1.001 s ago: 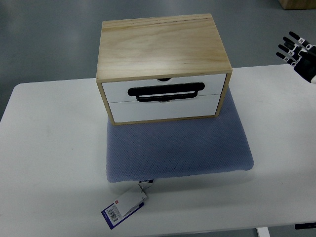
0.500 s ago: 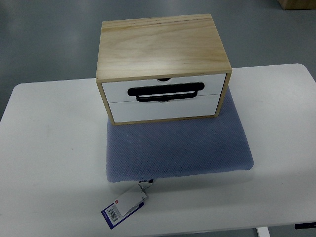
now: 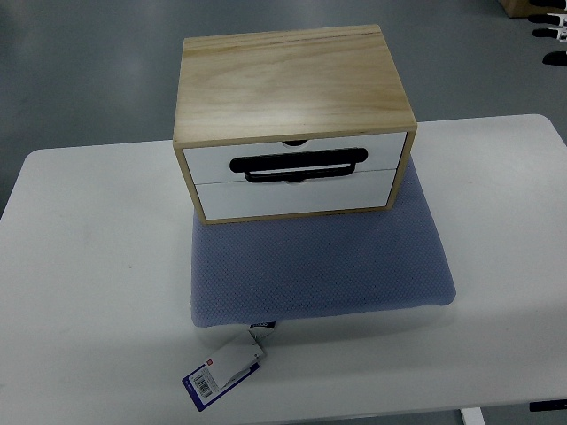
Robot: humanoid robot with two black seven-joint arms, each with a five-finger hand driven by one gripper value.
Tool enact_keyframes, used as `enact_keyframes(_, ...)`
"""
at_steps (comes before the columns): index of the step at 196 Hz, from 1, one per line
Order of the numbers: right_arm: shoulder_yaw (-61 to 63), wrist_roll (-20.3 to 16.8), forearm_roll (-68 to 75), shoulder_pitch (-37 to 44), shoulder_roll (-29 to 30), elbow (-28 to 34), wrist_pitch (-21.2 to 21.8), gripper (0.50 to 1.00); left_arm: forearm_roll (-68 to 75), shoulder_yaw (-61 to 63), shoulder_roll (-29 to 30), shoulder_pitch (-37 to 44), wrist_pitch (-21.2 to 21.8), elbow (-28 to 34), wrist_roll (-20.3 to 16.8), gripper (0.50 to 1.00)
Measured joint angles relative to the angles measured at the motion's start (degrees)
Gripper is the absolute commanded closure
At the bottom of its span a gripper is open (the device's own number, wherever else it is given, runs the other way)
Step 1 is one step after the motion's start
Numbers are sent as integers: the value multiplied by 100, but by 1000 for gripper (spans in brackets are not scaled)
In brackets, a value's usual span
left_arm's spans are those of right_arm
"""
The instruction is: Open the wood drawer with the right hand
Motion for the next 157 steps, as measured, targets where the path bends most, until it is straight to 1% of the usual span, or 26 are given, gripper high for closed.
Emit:
enact_keyframes(39, 9, 27, -299, 4, -301, 1138, -1, 550, 0, 0, 0, 0, 0, -1, 0, 500)
enact_keyframes(76, 13, 29, -651, 9, -275, 1949, -2, 550, 0, 0, -1, 0, 0, -1, 0, 500)
enact_keyframes(93, -7, 6, -890, 15, -119, 2218, -2, 550, 0, 0, -1, -1, 0, -1, -1, 500)
enact_keyframes(109, -24, -100, -1203, 18, 174, 2419, -2, 550, 0, 0, -1, 1, 0, -1, 0, 500)
enact_keyframes(157, -199, -613, -1862, 49, 956, 2519, -2, 550, 0, 0, -1, 0, 0, -1, -2, 500)
